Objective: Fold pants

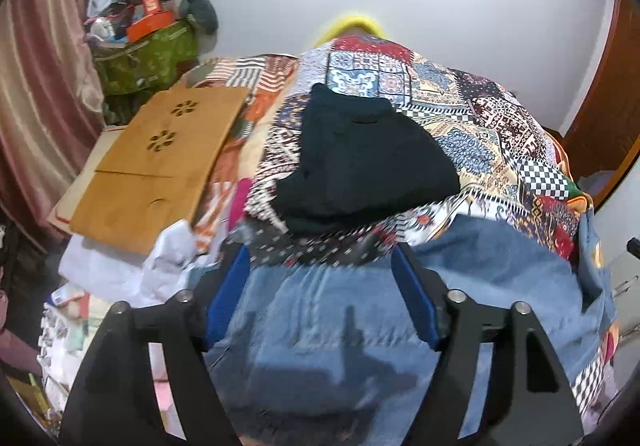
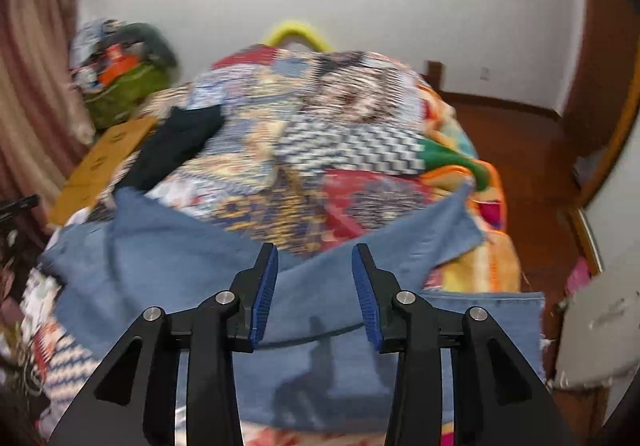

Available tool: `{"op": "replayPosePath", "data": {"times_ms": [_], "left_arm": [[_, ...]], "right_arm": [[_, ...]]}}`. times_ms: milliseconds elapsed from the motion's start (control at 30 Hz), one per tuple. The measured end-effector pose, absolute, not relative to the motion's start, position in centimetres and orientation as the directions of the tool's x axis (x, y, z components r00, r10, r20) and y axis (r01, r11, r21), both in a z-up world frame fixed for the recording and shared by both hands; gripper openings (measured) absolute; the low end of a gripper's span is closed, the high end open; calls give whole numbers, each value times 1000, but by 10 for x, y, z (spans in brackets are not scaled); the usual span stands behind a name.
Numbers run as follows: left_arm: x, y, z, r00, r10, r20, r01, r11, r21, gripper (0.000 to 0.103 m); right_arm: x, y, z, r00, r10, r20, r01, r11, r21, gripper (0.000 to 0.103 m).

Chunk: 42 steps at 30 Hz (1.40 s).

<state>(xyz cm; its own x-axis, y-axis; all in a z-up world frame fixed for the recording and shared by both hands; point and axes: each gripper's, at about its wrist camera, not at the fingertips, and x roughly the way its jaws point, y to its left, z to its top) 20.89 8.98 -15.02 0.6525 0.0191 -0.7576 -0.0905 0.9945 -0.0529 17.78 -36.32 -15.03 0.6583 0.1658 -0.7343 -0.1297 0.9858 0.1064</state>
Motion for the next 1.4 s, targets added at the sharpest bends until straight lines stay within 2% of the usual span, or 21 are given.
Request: {"op": "replayPosePath", "data": {"times_ms": [67,300,567,633,733,1167,1333,1400], "left_arm": [[227,81,-156,640,5,-769,-80,995,-60,78],[270,52,-199,562,1,-827,-37,999,-24,78],[277,31,-238,488,43,-872,30,997,66,78],[273,24,-240,488,57,-871,57,994,97,78],[270,16,-236,499,80,-863,79,987,137,78],[222,5,-225,465,61,-883,112,986,127,78],[206,1,-215,478,56,-876,111,986,123,78],[204,-3,-210,486,48,-873,112,987,116,78]], "right_arm": [[195,-379,-161,640,138,-756,-77,990,115,43],[258,-404,-209,539,154,-828,33,979,203,44],[300,-414,-265,438,114,-892,110,978,179,43],[296,-420,-273,442,126,-888,115,974,195,18],[284,-429,-272,453,158,-878,112,966,232,8],[186,-488,-214,569,103,-816,137,966,217,5],[142,-499,-234,537,117,-836,182,951,250,6],[123,-504,-246,508,138,-850,208,938,277,10]]}}
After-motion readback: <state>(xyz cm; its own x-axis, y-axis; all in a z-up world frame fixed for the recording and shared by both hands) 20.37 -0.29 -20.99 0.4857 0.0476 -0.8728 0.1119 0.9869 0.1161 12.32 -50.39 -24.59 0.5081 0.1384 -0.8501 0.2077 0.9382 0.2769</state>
